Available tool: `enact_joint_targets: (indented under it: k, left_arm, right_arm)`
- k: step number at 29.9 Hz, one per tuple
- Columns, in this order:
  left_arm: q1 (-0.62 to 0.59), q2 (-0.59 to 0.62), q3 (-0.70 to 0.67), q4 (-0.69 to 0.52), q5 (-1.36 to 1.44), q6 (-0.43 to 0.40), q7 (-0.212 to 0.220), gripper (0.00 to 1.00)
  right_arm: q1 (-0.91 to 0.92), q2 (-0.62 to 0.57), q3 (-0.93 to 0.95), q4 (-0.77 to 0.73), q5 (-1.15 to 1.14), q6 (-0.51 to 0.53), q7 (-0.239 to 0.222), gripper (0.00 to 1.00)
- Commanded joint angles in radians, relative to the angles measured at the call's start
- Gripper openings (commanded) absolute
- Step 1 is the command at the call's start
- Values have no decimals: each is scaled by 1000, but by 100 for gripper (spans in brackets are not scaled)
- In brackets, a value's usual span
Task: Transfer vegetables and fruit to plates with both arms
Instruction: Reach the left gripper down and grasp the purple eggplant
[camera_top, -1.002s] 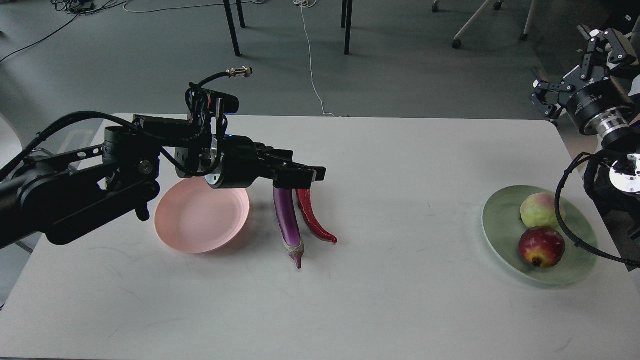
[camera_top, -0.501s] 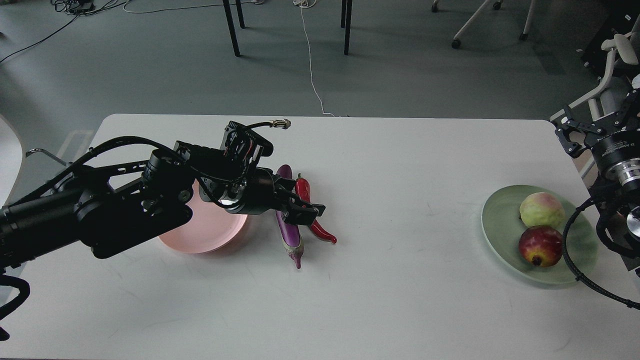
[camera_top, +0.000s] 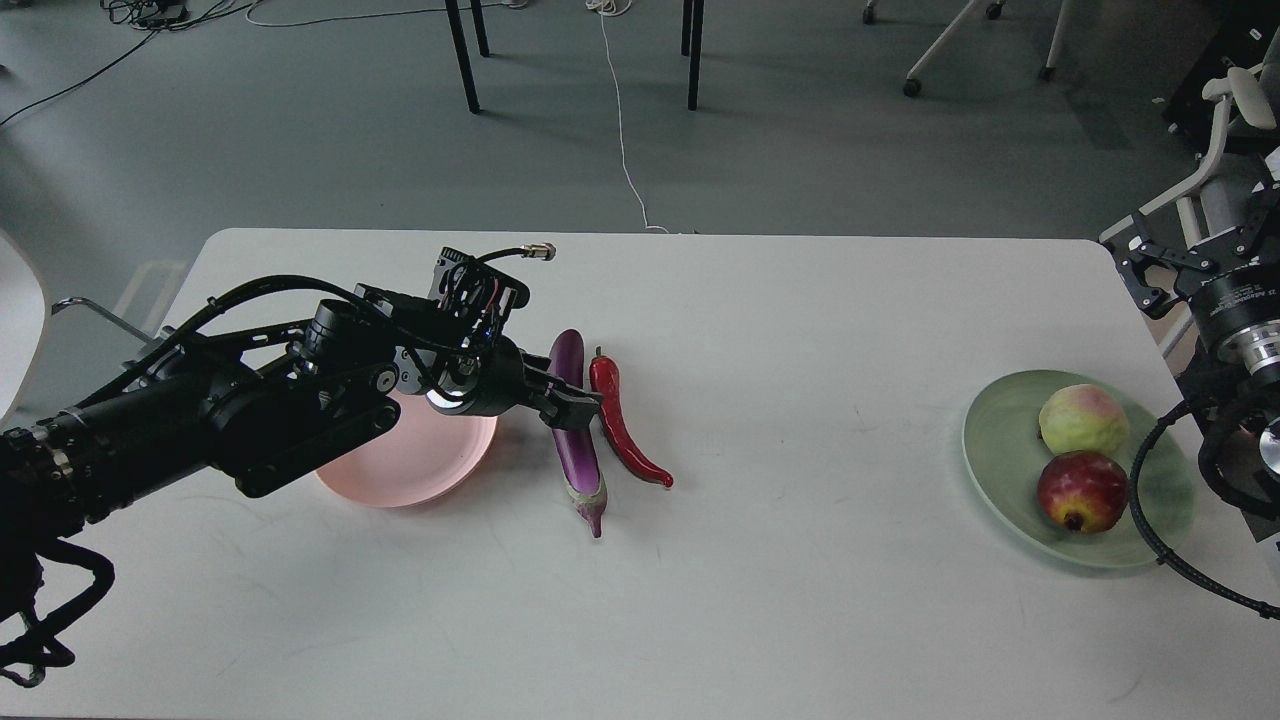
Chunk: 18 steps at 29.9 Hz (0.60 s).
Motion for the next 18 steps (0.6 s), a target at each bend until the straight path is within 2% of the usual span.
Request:
enact_joint_targets:
  k: [1,10,15,18]
  left_arm:
    - [3,-16,0,36,2,0,2,83]
    - [10,-38,2,60,0,28,3,82]
    - [10,-38,45,62,0,24,3,75]
    - [8,-36,60,62,-1,25,2,65]
  right_arm:
    - [6,0,0,1,0,0,0,98]
    - [6,-1,0,0,0,0,0,98]
    - [7,-3,0,2,0,0,0,98]
    - [7,-3,0,2,0,0,0,98]
